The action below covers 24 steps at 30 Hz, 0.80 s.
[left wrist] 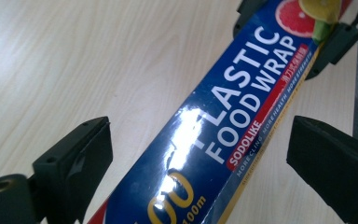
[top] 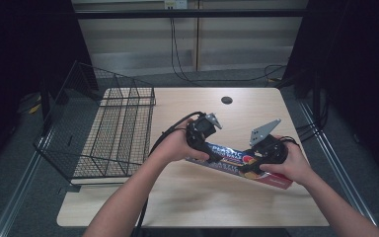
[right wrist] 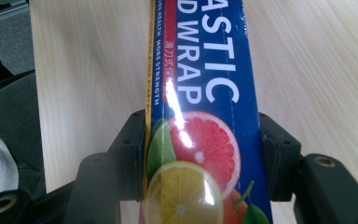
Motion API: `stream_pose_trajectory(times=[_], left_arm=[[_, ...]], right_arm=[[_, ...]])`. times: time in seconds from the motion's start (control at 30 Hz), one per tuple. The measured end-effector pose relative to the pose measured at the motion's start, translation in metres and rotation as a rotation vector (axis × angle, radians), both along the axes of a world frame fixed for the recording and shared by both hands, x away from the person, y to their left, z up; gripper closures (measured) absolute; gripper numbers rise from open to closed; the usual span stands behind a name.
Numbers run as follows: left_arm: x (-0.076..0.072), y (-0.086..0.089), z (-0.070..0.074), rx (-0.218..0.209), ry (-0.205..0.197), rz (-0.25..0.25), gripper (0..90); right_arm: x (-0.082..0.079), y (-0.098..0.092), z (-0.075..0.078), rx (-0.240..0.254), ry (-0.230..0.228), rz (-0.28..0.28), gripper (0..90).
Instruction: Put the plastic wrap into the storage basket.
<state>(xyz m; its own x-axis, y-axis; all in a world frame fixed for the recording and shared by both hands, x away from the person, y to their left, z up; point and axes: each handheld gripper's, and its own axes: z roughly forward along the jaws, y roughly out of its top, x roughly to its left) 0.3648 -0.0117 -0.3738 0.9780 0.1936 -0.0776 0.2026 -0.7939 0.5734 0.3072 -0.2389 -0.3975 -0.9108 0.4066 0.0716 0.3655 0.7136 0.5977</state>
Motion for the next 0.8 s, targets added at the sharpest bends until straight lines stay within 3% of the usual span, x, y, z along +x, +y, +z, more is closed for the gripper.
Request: stream_pose_trajectory(times=[0.13, 0.37, 0.57, 0.63, 0.73, 0.8], left_arm=[[0.0, -0.006, -0.005, 0.019, 0.016, -0.03, 8.3], [-0.003, -0.016, -0.013, 0.085, 0.038, -0.093, 17.6], [-0.008, -0.025, -0.013, 0.136, 0.099, -0.168, 34.0], [-0.01, -0.027, -0.012, 0.156, 0.136, -0.167, 35.5], [-0.014, -0.027, -0.008, 0.174, 0.132, -0.147, 37.6], [-0.017, -0.027, -0.004, 0.175, 0.133, -0.137, 39.2]], right_arm=[[0.003, -0.002, 0.001, 0.011, 0.001, 0.02, 44.9], [0.006, -0.003, 0.004, 0.038, -0.005, 0.08, 44.7], [0.007, -0.001, 0.002, 0.041, -0.008, 0.165, 44.6], [0.007, -0.002, 0.002, 0.042, -0.003, 0.181, 44.5], [0.009, -0.003, 0.001, 0.053, -0.001, 0.206, 43.2], [0.012, -0.006, 0.001, 0.102, 0.033, 0.194, 39.4]])
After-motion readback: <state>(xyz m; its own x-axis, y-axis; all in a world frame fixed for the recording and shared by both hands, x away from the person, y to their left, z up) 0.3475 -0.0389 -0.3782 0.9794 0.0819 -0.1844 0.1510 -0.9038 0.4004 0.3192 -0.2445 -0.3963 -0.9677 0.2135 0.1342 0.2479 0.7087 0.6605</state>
